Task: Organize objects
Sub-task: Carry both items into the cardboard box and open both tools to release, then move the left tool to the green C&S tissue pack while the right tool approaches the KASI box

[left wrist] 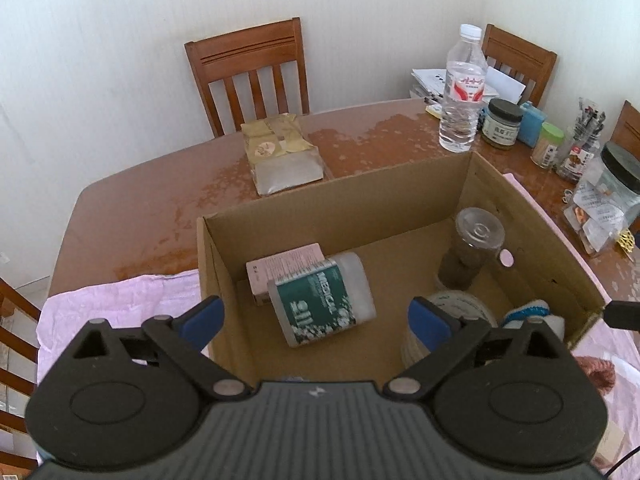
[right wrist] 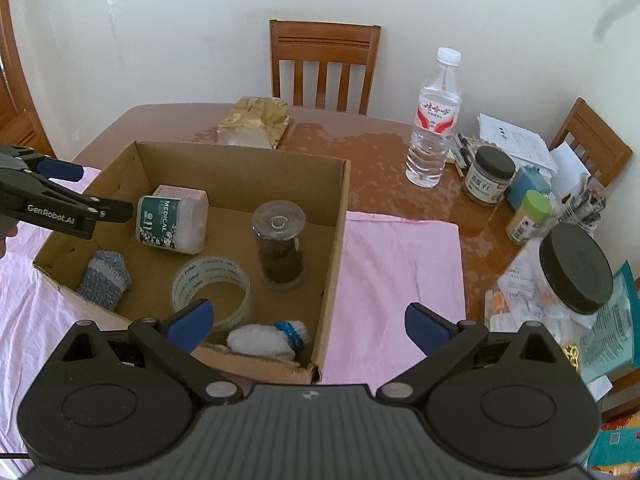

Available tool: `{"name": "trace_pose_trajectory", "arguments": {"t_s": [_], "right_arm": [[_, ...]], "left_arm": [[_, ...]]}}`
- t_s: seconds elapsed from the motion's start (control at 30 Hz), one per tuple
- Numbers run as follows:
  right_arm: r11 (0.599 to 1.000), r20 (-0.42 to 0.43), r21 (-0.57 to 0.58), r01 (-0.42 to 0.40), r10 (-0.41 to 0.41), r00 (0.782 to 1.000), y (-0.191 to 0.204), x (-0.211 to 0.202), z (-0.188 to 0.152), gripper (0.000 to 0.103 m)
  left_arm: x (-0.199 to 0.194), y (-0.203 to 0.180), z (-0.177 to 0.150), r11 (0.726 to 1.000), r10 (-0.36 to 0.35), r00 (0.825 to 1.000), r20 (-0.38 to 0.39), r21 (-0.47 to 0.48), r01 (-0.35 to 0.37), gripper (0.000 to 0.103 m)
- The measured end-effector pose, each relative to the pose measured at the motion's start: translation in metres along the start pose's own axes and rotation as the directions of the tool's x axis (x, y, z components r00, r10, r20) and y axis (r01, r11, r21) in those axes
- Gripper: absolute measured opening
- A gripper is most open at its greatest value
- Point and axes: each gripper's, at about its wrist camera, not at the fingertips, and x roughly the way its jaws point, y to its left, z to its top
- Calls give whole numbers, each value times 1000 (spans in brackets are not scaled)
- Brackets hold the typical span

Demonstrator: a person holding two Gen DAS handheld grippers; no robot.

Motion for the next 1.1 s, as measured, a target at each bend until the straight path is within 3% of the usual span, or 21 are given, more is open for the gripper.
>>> {"name": "trace_pose_trajectory", "arguments": {"t_s": [0.5,0.83,1.1], "right_arm": [[999,-13,47,-1,2,1000,-5,-27,-43,103],[996,-56,89,5,0,998,-10,-34,-91,103],[994,-124,102,-29,42,991,-8,-13,-135,103]], "left_arm": [[-43,-24,-32,1000,14,1000,24,-12,-14,99],[-66,-36,-83,996,29,999,14,-82,-28,100],[-62,-40,-131,983,64,997,-51,-169,-72,100]]}}
